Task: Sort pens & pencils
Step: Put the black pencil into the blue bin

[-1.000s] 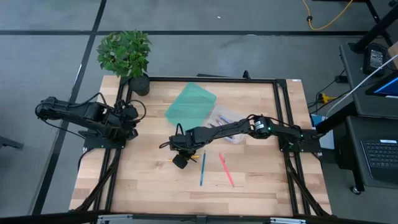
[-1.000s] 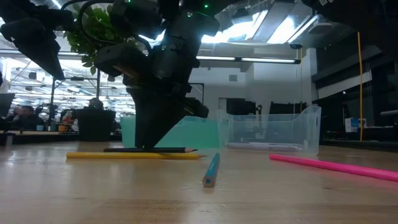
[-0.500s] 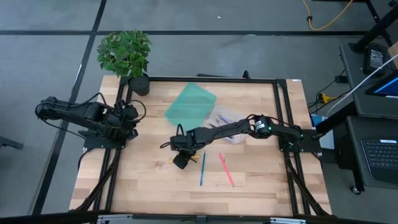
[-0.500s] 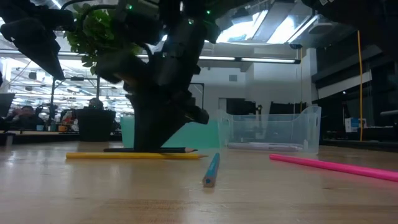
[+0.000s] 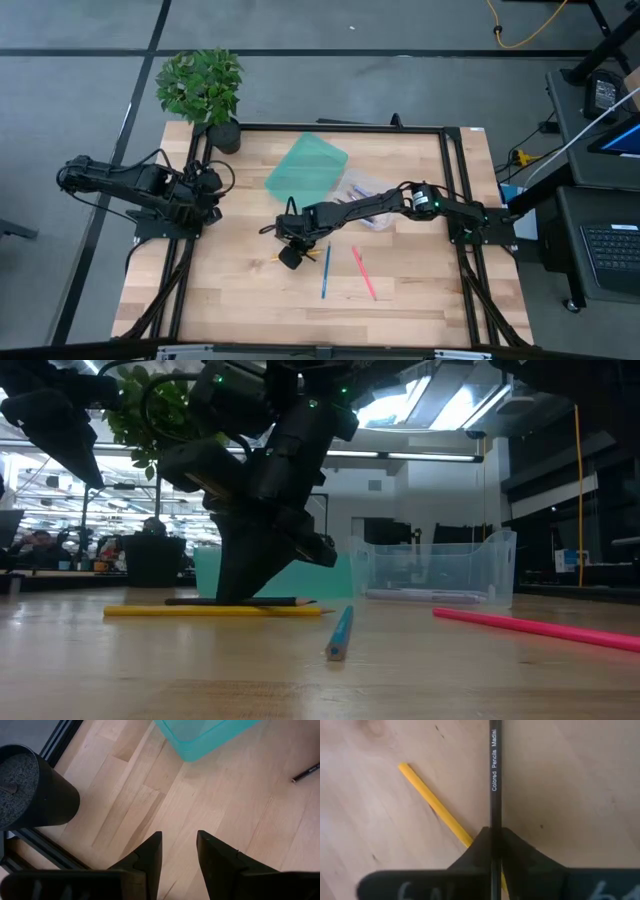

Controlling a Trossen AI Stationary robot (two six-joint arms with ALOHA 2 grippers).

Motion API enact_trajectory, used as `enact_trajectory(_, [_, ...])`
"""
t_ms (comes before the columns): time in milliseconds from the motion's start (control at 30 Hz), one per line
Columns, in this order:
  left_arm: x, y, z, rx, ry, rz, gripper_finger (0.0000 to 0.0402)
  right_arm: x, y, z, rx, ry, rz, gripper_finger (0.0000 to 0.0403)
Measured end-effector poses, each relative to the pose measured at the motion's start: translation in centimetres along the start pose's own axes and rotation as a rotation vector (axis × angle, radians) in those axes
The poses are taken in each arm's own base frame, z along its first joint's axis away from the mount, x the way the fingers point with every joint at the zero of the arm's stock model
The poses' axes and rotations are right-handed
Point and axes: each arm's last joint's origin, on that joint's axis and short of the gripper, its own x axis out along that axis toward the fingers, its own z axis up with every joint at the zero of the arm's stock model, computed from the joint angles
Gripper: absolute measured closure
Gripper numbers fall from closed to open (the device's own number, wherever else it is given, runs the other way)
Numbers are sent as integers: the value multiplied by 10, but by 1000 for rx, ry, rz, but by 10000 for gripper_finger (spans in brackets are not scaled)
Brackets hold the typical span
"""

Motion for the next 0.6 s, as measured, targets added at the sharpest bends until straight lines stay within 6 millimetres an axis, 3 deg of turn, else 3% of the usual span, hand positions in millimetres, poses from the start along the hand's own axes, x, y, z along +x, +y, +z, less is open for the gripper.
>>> enact_trajectory(267, [0, 0, 0, 0, 0, 0, 286, -1, 1, 0, 24, 1, 5, 374])
enact_trajectory(600, [0, 0, 0, 0, 0, 0, 286, -23, 18, 12, -41, -40, 10, 384])
